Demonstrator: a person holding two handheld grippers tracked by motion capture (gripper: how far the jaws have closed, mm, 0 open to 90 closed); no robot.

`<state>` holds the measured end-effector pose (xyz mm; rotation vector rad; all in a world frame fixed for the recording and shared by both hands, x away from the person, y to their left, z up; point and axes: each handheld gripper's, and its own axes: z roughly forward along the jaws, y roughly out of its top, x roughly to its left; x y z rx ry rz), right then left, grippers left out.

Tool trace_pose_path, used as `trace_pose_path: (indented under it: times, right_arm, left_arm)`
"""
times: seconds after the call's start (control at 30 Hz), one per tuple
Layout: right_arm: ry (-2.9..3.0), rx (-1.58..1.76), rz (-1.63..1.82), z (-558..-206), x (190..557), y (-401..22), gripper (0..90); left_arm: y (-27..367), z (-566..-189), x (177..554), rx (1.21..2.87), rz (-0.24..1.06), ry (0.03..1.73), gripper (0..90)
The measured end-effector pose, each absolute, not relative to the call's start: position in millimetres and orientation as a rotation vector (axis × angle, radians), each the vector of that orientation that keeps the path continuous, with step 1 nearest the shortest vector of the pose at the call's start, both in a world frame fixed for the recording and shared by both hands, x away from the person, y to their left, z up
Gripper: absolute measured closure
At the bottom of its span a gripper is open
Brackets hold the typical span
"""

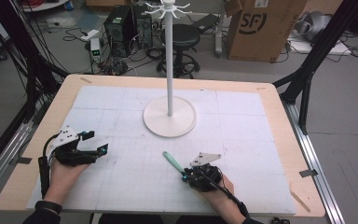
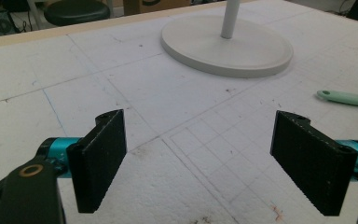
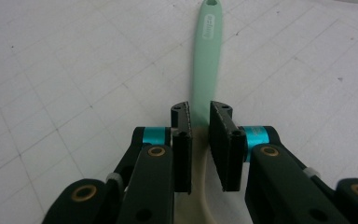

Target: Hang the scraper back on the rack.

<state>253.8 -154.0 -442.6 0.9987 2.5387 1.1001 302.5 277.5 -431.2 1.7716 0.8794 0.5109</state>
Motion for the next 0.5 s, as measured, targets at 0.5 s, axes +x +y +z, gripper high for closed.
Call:
trace_pose_path:
  times: [0.5]
  right_arm:
    - [2.572, 1.082, 1.152, -439.2, 264.4, -163.5, 80.9]
  left_arm:
    - [277.0, -431.5, 302.6, 1.768, 0.508, 0.88, 19.1]
